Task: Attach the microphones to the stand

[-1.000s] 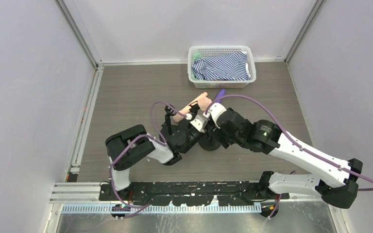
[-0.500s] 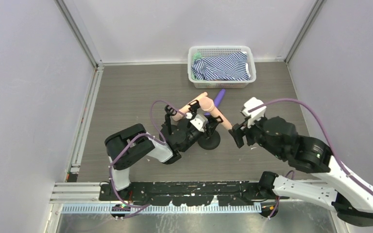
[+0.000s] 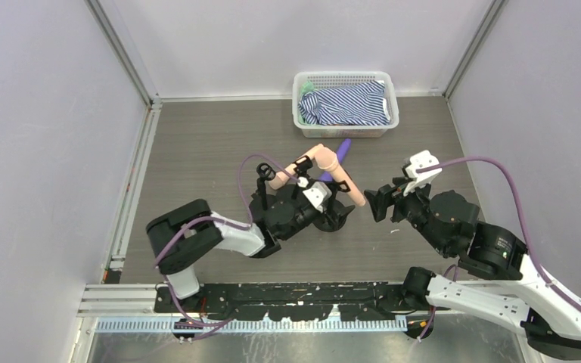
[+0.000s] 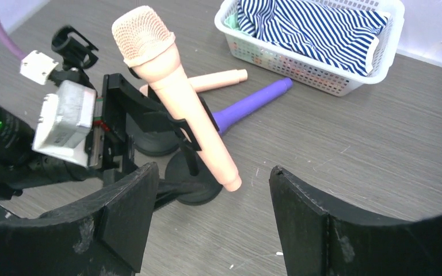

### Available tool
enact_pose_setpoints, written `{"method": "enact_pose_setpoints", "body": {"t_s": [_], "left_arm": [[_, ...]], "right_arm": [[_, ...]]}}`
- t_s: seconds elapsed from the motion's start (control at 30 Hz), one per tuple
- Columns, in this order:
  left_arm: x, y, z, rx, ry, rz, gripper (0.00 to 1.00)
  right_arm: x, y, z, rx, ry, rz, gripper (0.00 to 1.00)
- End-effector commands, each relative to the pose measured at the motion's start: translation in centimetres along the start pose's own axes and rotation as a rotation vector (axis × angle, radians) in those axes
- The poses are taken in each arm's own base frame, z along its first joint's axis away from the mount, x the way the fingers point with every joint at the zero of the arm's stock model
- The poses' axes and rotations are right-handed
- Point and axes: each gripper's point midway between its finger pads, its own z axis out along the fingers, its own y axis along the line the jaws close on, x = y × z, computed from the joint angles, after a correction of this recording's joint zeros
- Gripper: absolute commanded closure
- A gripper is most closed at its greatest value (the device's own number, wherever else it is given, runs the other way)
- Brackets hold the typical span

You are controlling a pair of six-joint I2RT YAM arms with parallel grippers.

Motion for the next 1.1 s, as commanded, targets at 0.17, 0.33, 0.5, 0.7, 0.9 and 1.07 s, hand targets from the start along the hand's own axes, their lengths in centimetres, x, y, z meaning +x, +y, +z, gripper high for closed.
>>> {"method": "enact_pose_setpoints", "body": {"t_s": [0.17,0.33,0.5,0.7,0.9,1.07], "left_arm": [[-4.9,-3.3,-3.3,0.102,0.021,-0.103,0.03],[-5.6,-3.7,-7.0,0.111,0.032,-0.176,0.00],[-4.9,-2.4,-10.6,0.023,0.132,-0.244,0.00],[-3.5,0.6,-14.7,-0.164,0.280,-0.291,0.00],[-3.1,2.6,-17.7,-0.264,0.286,-0.315,0.00],[-1.5,2.9,-18.6,-0.285,0.369,-0.278,0.00]], "right_arm": [[-0.9,-0.3,0.4,0.050,-0.090,0.185,0.25],[0.4,-0.5,0.7,0.085,-0.077,0.282,0.25],[1.2,-0.4,0.8,0.094,-0.066,0.346,0.25],[2.6,0.1,1.8,0.084,-0.105,0.407,0.25],[5.2,2.2,3.7,0.031,-0.057,0.417,0.25],[6.5,2.6,4.2,0.018,-0.055,0.442,0.27]]}}
